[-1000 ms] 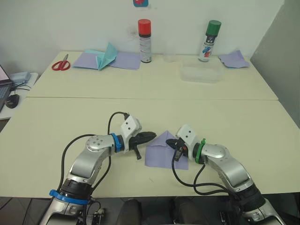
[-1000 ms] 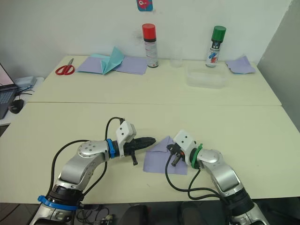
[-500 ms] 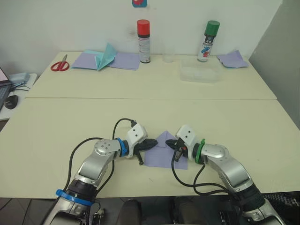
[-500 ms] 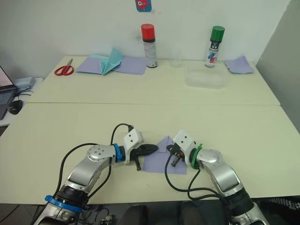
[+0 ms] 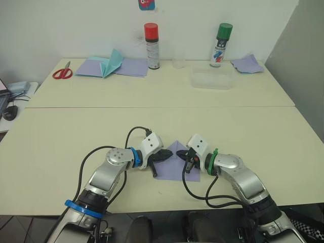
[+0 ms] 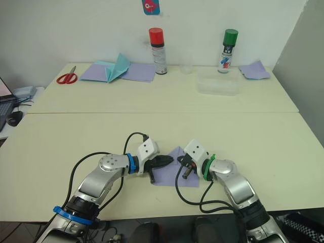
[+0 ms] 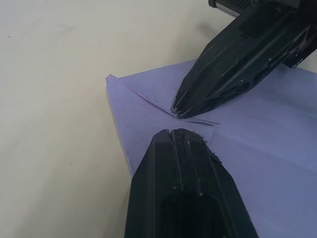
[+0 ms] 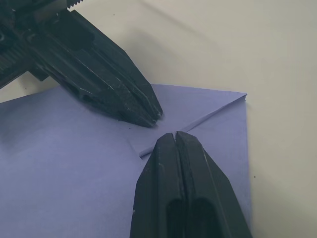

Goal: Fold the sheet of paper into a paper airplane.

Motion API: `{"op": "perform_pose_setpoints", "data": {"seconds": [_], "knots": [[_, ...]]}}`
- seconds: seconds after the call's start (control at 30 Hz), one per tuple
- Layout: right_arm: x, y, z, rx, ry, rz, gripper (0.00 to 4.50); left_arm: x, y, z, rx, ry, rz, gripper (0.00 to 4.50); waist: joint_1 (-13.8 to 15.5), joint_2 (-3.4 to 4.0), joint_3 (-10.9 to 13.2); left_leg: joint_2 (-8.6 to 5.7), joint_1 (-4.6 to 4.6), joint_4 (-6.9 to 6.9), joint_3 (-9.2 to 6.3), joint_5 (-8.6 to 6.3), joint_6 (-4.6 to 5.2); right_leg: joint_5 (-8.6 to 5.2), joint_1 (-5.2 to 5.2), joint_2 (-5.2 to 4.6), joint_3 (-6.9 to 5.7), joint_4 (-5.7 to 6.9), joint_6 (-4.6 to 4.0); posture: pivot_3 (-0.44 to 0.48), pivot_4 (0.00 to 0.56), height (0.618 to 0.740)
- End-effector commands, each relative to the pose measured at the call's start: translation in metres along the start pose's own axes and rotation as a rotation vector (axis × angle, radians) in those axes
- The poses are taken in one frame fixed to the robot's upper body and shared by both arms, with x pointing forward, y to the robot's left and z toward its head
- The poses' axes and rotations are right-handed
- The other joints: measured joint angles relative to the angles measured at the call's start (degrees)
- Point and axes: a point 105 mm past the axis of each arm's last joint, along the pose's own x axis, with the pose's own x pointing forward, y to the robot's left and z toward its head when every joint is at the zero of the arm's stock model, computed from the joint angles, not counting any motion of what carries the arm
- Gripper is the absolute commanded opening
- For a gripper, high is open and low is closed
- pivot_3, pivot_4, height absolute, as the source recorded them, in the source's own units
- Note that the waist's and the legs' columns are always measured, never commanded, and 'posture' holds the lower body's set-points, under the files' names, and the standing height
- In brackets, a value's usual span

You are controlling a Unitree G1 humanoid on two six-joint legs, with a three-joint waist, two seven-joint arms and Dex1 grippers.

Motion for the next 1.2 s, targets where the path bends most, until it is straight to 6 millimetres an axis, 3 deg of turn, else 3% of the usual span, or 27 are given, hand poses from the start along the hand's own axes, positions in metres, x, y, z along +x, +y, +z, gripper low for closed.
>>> {"op": "perform_pose_setpoints", "data": {"seconds": [0.03, 0.43, 0.9, 1.07, 1.2], "knots": [[0.005, 0.015, -0.007, -0.027, 0.034, 0.082, 0.0, 0.001, -0.003, -0.003, -0.02, 0.011, -0.008, 0.01, -0.01, 0.0, 0.0, 0.01, 0.0, 0.0, -0.01, 0.0, 0.0, -0.01, 0.0, 0.0, -0.01, 0.01, -0.02, 0.0, 0.15, 0.74], [0.005, 0.016, -0.013, -0.029, 0.055, 0.095, 0.0, 0.016, 0.028, 0.014, -0.281, -0.06, 0.081, 0.01, -0.09, -0.02, -0.01, -0.03, -0.04, 0.07, -0.02, 0.0, 0.0, -0.03, 0.01, 0.09, -0.06, 0.05, -0.05, 0.0, 0.15, 0.74], [0.006, 0.015, -0.015, -0.023, 0.061, 0.084, 0.0, 0.044, 0.032, 0.016, -0.173, -0.03, 0.06, 0.01, -0.06, -0.07, -0.06, -0.04, -0.03, 0.07, -0.01, 0.0, -0.01, -0.04, 0.03, 0.11, -0.05, 0.04, -0.05, 0.0, 0.15, 0.74], [0.007, 0.015, -0.015, -0.023, 0.061, 0.084, 0.0, 0.047, 0.032, 0.016, -0.133, -0.022, 0.051, 0.01, -0.09, -0.08, -0.08, -0.04, -0.03, 0.07, -0.01, 0.0, -0.01, -0.04, 0.03, 0.11, -0.05, 0.05, -0.05, 0.0, 0.15, 0.74], [0.008, 0.013, -0.015, -0.019, 0.062, 0.076, 0.0, 0.038, 0.029, 0.009, -0.107, 0.0, 0.043, 0.01, -0.33, -0.09, -0.1, -0.02, -0.02, 0.07, -0.01, 0.0, -0.01, -0.04, 0.03, 0.11, -0.05, 0.05, -0.05, 0.0, 0.15, 0.74]]}}
